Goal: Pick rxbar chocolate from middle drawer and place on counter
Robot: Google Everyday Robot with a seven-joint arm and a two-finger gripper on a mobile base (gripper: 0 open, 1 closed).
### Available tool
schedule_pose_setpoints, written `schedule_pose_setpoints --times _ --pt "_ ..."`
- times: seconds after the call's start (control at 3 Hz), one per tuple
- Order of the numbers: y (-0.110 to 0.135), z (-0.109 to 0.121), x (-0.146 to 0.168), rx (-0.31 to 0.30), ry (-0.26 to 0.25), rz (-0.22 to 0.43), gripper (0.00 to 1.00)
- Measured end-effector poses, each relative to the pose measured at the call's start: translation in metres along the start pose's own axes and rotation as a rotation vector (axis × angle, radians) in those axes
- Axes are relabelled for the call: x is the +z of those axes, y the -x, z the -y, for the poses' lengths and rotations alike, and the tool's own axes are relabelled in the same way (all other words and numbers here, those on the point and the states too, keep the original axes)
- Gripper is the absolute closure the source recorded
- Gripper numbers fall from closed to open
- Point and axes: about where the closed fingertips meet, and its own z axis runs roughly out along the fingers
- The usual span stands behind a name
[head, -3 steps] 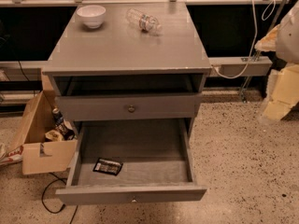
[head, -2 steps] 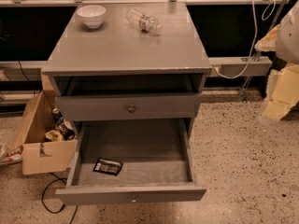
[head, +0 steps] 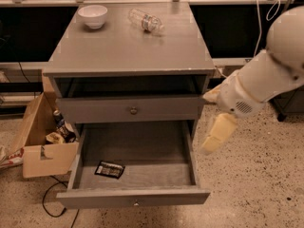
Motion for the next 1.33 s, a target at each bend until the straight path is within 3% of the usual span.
schedule_pose_setpoints --times 0.33,0.67,1.33 --pt "0.028 -0.012 0.089 0.031 0.126 0.178 0.00" --pt "0.034 -0.008 0.099 0.046 0.130 0.208 0.00" --pt "0.026 -0.005 0.117 0.059 0.133 0.201 0.00"
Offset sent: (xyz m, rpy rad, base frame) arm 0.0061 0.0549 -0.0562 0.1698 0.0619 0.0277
